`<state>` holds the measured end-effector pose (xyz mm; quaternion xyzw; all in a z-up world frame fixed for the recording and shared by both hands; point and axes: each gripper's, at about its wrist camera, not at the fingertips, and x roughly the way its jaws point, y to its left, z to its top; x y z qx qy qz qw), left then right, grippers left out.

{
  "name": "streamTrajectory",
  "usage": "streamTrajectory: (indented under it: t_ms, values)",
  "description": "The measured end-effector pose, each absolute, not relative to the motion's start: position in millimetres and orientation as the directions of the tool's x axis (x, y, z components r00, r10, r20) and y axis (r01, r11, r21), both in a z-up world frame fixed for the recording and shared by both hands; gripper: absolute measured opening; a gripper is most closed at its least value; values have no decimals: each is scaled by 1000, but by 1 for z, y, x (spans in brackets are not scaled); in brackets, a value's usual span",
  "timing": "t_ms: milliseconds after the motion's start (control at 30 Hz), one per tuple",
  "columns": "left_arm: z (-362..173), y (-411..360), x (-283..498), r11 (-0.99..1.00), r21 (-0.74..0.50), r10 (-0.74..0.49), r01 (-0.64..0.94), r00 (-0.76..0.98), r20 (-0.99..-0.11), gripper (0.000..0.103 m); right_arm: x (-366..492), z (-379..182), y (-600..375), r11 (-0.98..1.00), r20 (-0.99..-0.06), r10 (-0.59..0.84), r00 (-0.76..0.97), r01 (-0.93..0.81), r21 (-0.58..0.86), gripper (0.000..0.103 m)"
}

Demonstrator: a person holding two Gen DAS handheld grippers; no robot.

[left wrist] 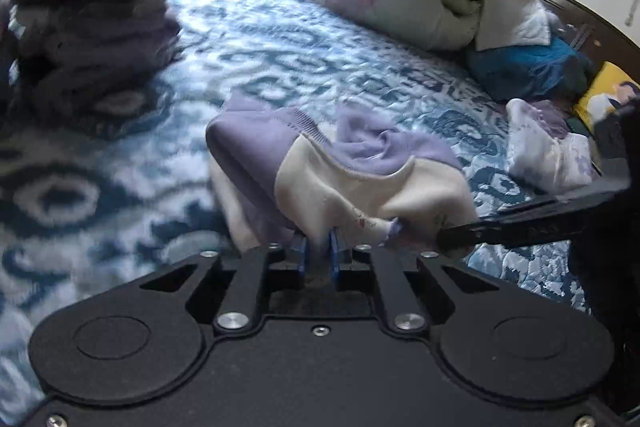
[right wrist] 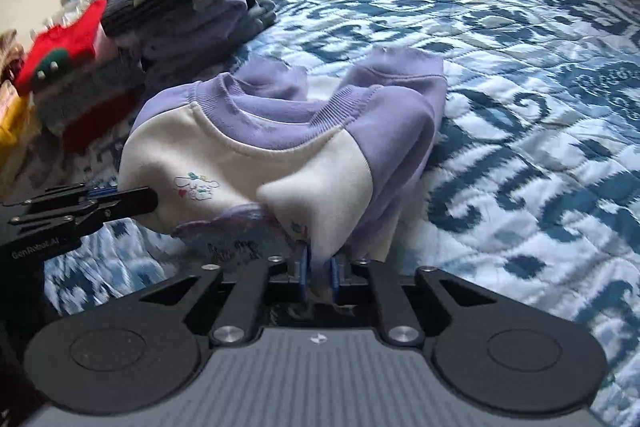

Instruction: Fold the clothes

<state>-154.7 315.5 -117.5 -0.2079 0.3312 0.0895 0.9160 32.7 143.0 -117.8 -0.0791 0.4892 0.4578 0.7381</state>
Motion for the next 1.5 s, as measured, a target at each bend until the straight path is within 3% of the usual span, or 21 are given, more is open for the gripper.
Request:
streamTrajectory:
  t_ms: [33, 67, 100, 333, 700, 767, 833, 867, 900, 967, 1000, 1300, 1500]
  values:
    - [-120, 315, -160, 891, -332, 23, -309, 761, -648, 40, 30, -118, 140, 569, -797, 596, 99, -752, 332, 24]
    - [-122, 315, -167, 886, -341, 20, -315, 760, -649, 47, 26, -118, 136, 570, -799, 593, 96, -751, 333, 33]
    - [-123, 313, -173, 881, -349, 22, -319, 765, -644, 52, 22, -117, 132, 564, -796, 598, 92, -754, 336, 36]
    - [-114, 330, -196, 834, -400, 73, -381, 794, -604, 55, 22, -101, 93, 576, -747, 650, 139, -731, 365, 47]
    - [-124, 390, -139, 760, -487, 46, -431, 783, -620, 57, 87, -91, 133, 619, -692, 688, 217, -674, 404, 54]
    - [-128, 393, -133, 754, -498, 30, -428, 781, -624, 53, 96, -98, 146, 631, -713, 668, 215, -672, 389, 54]
    - [-131, 391, -128, 756, -502, 14, -420, 777, -629, 26, 102, -107, 155, 659, -744, 627, 231, -667, 348, 53]
    - [-131, 390, -126, 762, -498, 8, -414, 774, -633, 21, 102, -113, 159, 654, -748, 623, 228, -676, 339, 47]
    - [-131, 387, -125, 770, -492, 2, -406, 772, -635, 7, 103, -116, 161, 644, -745, 631, 216, -681, 348, 30]
    - [-127, 378, -127, 798, -469, 1, -379, 779, -627, 5, 100, -118, 160, 631, -735, 648, 200, -681, 371, 13]
    - [-123, 374, -130, 808, -462, 1, -366, 785, -620, 5, 97, -117, 158, 623, -725, 660, 197, -682, 382, 10]
    - [-87, 328, -188, 874, -423, -18, -240, 853, -521, 4, 50, -76, 115, 492, -643, 753, 136, -766, 414, 9]
    - [-88, 286, -232, 911, -359, -19, -201, 851, -525, 2, 4, -59, 87, 411, -638, 766, 77, -822, 394, 9]
